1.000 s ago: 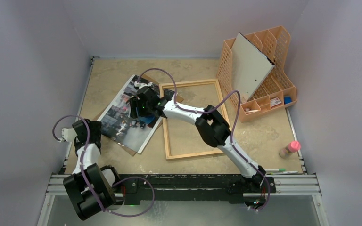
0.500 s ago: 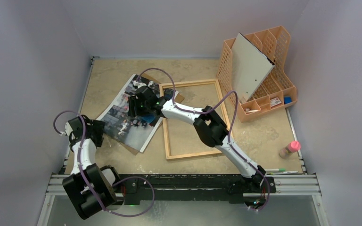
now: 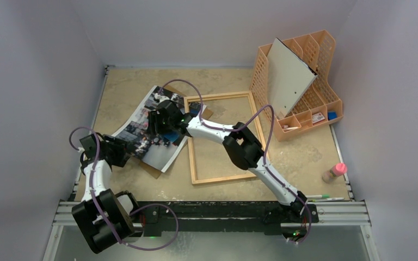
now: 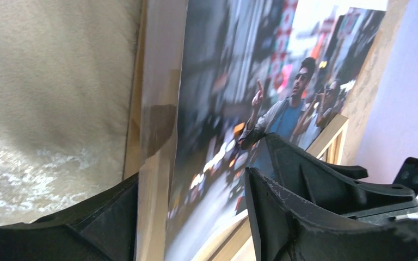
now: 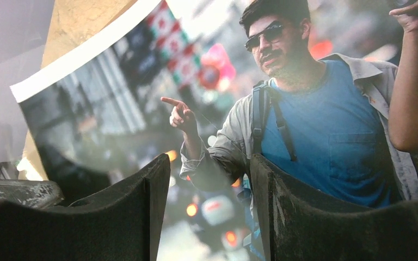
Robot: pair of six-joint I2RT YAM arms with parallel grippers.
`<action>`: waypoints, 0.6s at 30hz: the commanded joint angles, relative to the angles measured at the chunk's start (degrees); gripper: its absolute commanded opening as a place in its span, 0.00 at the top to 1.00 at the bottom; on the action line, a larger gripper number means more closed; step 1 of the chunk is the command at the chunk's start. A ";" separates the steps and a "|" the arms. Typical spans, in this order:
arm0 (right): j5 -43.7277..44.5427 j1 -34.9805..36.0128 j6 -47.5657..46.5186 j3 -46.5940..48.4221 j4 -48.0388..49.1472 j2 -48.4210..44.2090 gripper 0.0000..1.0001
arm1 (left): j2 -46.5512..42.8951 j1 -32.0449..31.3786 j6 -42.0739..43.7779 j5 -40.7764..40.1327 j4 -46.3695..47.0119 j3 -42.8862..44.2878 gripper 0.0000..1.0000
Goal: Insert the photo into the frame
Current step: Pick up the photo frame item at the center of the board.
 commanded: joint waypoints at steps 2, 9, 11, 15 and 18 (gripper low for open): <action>-1.60 0.72 1.21 -5.71 -13.05 5.56 0.40 | 0.82 -0.16 3.80 -1.20 -3.78 3.53 0.37; -2.58 0.75 2.20 -7.56 -12.51 4.78 0.40 | -1.47 -0.16 3.29 -1.09 -6.25 4.85 0.40; -2.79 0.75 2.40 -7.58 -12.77 4.99 0.40 | -1.86 -0.16 3.45 0.24 -6.81 5.52 0.40; -3.13 0.62 2.51 -6.52 -13.65 5.71 0.40 | -3.19 -0.16 2.74 4.30 -7.20 6.71 0.42; -3.52 0.31 2.42 -5.14 -14.46 6.51 0.40 | -3.79 -0.16 2.61 7.21 -7.89 7.59 0.55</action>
